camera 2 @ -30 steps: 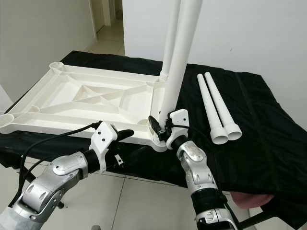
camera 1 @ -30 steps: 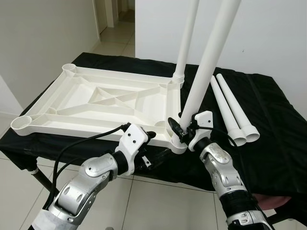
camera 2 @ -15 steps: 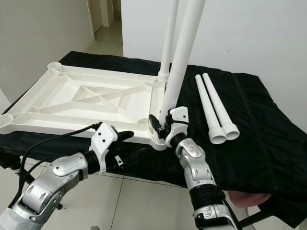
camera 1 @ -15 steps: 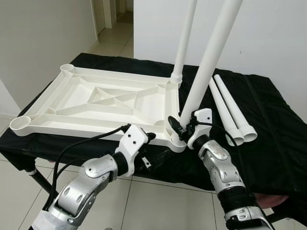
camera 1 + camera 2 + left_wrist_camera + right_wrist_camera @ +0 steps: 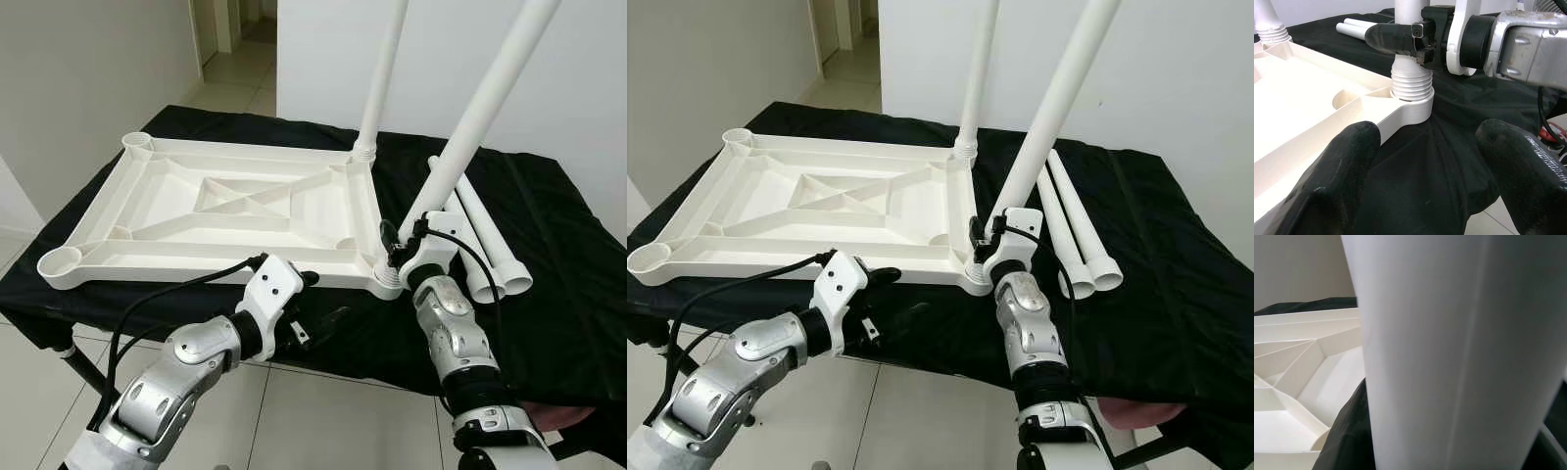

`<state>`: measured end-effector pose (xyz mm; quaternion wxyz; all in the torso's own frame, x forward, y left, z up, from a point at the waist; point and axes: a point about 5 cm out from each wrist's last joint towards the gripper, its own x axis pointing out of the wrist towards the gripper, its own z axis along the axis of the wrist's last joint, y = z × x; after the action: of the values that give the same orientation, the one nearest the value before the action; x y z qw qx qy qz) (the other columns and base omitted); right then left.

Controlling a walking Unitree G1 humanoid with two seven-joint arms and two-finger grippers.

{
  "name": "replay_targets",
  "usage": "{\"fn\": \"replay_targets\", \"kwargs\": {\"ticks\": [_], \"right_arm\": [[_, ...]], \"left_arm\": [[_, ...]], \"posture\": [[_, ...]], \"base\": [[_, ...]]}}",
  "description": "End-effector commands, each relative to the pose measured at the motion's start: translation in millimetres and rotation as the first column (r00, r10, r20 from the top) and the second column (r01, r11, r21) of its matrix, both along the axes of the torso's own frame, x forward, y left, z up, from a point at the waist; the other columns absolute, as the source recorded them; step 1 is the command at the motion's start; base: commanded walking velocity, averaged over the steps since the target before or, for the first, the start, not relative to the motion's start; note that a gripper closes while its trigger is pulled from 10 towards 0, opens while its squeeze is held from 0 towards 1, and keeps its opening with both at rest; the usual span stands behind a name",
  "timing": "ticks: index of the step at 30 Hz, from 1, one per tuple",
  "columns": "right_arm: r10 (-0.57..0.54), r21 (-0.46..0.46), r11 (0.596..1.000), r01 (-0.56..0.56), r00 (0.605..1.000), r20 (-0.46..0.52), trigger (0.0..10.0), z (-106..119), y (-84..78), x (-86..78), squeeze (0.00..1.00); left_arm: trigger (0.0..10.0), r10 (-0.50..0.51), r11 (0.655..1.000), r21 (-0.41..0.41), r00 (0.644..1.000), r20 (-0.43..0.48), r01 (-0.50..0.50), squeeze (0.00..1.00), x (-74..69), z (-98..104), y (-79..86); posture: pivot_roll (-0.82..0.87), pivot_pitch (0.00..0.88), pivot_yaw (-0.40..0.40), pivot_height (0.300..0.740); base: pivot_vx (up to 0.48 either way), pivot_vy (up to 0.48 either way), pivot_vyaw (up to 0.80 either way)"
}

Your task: Building children table

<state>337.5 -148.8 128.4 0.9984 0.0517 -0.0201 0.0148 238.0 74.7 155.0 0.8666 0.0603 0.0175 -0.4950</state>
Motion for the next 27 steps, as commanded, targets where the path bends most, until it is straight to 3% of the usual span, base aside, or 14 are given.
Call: {"fn": "replay_targets", "kwargs": {"ticks": [1, 5, 11, 20, 27], "right_arm": [[-0.071, -0.035, 0.997, 0.066, 0.987, -0.147, 10.0, -33.8, -10.4, -10.8, 0.00], [0.013, -0.095, 0.995, -0.021, 0.996, -0.083, 10.0, -28.6, 4.4, -12.5, 0.00], [0.062, -0.124, 0.990, -0.068, 0.997, -0.054, 10.0, -28.8, 9.3, -14.4, 0.00], [0.090, -0.222, 0.971, -0.088, 0.996, -0.001, 10.0, -40.1, -8.0, -24.3, 0.00], [0.108, -0.240, 0.964, -0.113, 0.994, -0.033, 10.0, -46.8, -12.6, -22.6, 0.00]], "left_arm": [[10.0, -0.044, 0.999, 0.005, 0.999, -0.002, 0.044, 0.00, -2.0, 0.6, -2.6], [10.0, -0.041, 0.999, 0.003, 0.999, 0.002, 0.041, 0.00, -0.3, 1.2, -3.0], [10.0, -0.040, 0.999, 0.002, 0.999, 0.005, 0.040, 0.00, 0.6, 1.7, -3.2], [10.0, -0.034, 0.999, 0.000, 0.999, 0.014, 0.034, 0.00, 1.1, 3.0, -3.2], [10.0, -0.033, 0.999, -0.002, 0.999, 0.016, 0.033, 0.00, 1.6, 3.5, -3.5]], "posture": [[-0.01, 0.000, -0.013, 0.740], [-0.02, 0.000, -0.010, 0.740], [-0.02, 0.000, -0.011, 0.740], [-0.02, 0.000, -0.013, 0.740], [-0.02, 0.000, -0.013, 0.740]], "base": [[0.000, 0.000, 0.00], [0.000, 0.000, 0.00], [0.000, 0.000, 0.00], [0.000, 0.000, 0.00], [0.000, 0.000, 0.00]]}}
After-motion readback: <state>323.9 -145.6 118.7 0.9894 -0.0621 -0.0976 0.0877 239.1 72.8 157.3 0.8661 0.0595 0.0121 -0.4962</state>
